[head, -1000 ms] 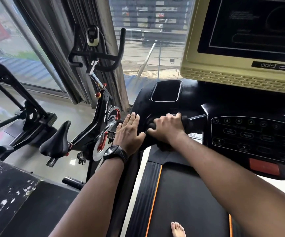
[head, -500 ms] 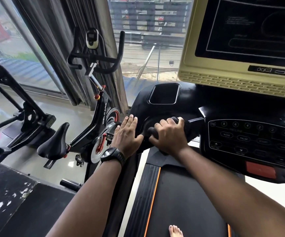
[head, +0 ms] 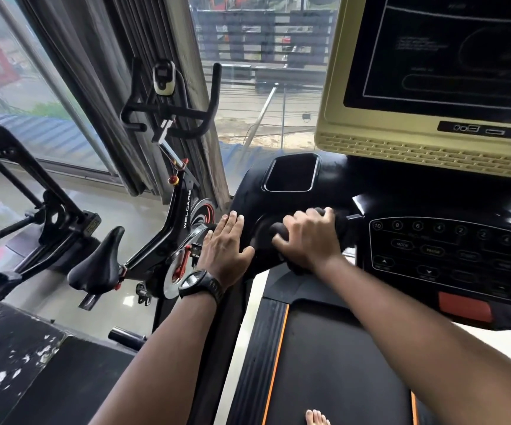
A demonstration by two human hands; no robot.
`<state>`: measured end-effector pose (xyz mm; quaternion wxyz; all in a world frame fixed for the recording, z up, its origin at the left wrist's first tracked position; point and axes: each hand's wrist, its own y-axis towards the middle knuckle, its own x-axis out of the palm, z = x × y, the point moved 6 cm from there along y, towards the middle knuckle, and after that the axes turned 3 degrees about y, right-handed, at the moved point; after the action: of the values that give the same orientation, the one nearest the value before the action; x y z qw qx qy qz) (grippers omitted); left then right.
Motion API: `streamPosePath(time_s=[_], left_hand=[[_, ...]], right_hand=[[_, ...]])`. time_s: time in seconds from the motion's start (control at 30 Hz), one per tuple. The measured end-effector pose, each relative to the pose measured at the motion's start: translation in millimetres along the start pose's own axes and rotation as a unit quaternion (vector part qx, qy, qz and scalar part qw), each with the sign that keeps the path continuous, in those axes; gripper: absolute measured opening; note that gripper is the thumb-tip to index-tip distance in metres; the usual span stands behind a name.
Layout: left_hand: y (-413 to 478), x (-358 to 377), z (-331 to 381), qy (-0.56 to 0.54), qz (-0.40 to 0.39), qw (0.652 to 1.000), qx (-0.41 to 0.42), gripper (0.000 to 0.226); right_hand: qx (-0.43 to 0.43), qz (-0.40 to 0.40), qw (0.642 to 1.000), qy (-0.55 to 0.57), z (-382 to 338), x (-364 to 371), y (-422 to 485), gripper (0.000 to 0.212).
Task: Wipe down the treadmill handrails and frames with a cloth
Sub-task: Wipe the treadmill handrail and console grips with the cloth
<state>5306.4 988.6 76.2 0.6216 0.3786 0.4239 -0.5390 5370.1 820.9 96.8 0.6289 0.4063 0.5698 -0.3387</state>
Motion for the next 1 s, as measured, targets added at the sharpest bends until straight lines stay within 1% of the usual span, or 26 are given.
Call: streamPosePath(time_s=[0.03, 0.07, 0.13, 0.2, 0.23, 0.27, 0.37, 0.4, 0.43, 0.5, 0.53, 0.57, 0.67, 0.7, 0.73, 0.8, 0.83, 0.87, 0.97, 1.0], left_hand=[[1, -1, 0, 0.0, -0.001, 1.0, 0.001, 0.084], [2, -1, 0, 0.0, -0.003, 1.0, 0.002, 0.084], [2, -1, 1, 0.004, -0.004, 1.0, 0.001, 0.084], [1, -2, 1, 0.006, -0.004, 1.0, 0.0, 0.084], [0, -1, 1, 0.005, -0.004, 1.0, -0.002, 0.084], [0, -1, 1, 0.006, -0.004, 1.0, -0.002, 0.084], [1, -2, 1, 0.003, 0.0, 1.0, -0.002, 0.084], [2, -2, 1, 0.004, 0.0, 1.0, -0.003, 0.084], [2, -2, 1, 0.007, 0.002, 1.0, -0.003, 0.084], [0, -2, 2, 0.011, 0.004, 1.0, -0.002, 0.084], [-1, -2, 2, 0.011, 0.003, 1.0, -0.005, 0.084], [-1, -2, 1, 0.01, 0.0, 1.0, -0.009, 0.084], [0, -3, 2, 0.007, -0.004, 1.0, -0.013, 0.084], [0, -3, 2, 0.007, -0.004, 1.0, -0.012, 0.084], [0, -3, 2, 0.008, 0.0, 1.0, -0.012, 0.084], [-1, -3, 1, 0.009, 0.003, 1.0, -0.01, 0.084], [-2, -2, 1, 0.009, 0.002, 1.0, -0.011, 0.084], [-2, -2, 1, 0.009, 0.001, 1.0, -0.012, 0.084], [0, -3, 1, 0.006, -0.001, 1.0, -0.013, 0.084], [0, -3, 1, 0.007, -0.001, 1.0, -0.013, 0.084]], right_hand=[[-0.012, 0.032, 0.999, -0.001, 1, 3, -13, 0.04], [-0.025, 0.045, 0.999, -0.007, 2, 6, -20, 0.039], [-0.029, 0.002, 0.999, -0.016, 2, 1, -5, 0.043], [0.01, -0.057, 0.998, -0.008, 7, -4, 22, 0.049], [0.016, -0.064, 0.998, -0.001, 10, -3, 26, 0.049], [0.009, -0.046, 0.999, -0.006, 11, -2, 19, 0.047], [-0.03, 0.05, 0.998, -0.014, 13, 3, -17, 0.043], [-0.037, 0.047, 0.998, -0.022, 12, 4, -18, 0.044], [-0.032, 0.019, 0.999, -0.016, 11, 0, -8, 0.047], [0.012, -0.028, 0.999, -0.01, 15, -8, 19, 0.052], [0.021, -0.034, 0.999, -0.006, 17, -7, 22, 0.05], [0.021, -0.024, 0.999, -0.01, 18, -5, 15, 0.047], [-0.022, 0.056, 0.998, -0.014, 20, 2, -20, 0.042], [-0.03, 0.058, 0.998, -0.022, 20, 2, -21, 0.042], [-0.023, 0.032, 0.999, -0.02, 20, -1, -11, 0.044], [0.039, -0.033, 0.999, -0.011, 26, -10, 19, 0.051], [0.058, -0.052, 0.997, -0.014, 29, -10, 27, 0.052], [0.062, -0.051, 0.997, -0.015, 31, -8, 23, 0.051], [0.016, 0.037, 0.999, -0.026, 32, -3, -12, 0.042], [0.005, 0.042, 0.999, -0.033, 32, -3, -16, 0.042]])
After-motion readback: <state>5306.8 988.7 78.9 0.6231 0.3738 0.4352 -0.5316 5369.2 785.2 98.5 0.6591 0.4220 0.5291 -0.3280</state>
